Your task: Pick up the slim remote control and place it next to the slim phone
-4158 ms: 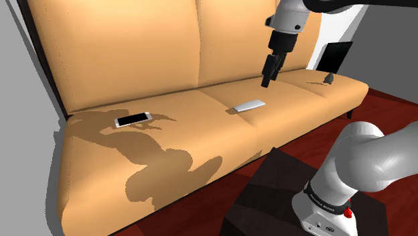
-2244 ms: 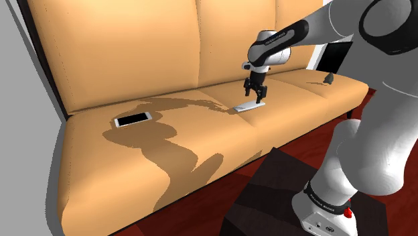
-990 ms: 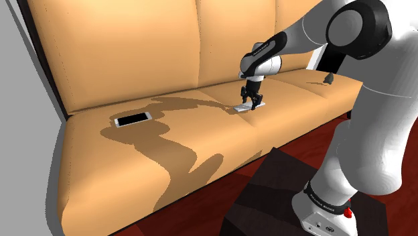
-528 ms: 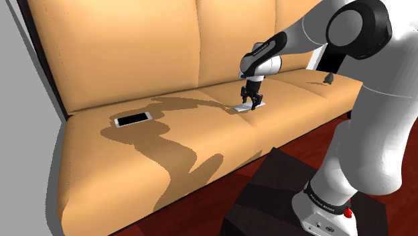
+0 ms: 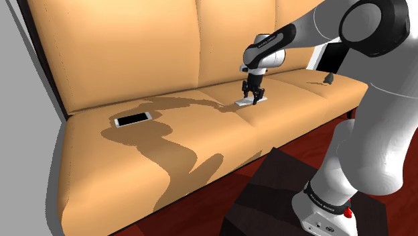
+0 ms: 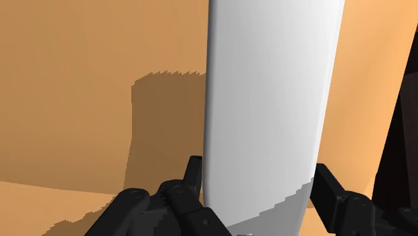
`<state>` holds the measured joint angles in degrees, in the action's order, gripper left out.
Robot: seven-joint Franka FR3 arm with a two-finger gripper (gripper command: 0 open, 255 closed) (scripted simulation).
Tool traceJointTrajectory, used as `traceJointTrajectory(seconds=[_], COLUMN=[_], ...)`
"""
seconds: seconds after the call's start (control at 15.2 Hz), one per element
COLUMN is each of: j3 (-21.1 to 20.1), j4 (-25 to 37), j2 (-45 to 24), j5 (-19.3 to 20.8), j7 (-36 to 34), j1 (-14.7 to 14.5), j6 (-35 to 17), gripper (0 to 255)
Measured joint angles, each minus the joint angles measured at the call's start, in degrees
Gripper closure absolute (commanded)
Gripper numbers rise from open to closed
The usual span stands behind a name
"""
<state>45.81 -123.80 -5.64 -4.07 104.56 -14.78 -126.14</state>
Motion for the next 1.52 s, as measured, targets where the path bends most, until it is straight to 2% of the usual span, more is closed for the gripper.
traceJointTrajectory(seconds=[0.66,0.92,1.52], j3=[-0.08,-2.81,-9.43], j4=[3.13,1.3,0.58], j2=[5.0,7.57,8.19], j5=[4.37,6.25,6.09], j7=[-3.66,-9.93,-22.45], j1=[-1.09,-3.73,-9.68], j6=[6.55,6.68,6.7], gripper=[255,255,255])
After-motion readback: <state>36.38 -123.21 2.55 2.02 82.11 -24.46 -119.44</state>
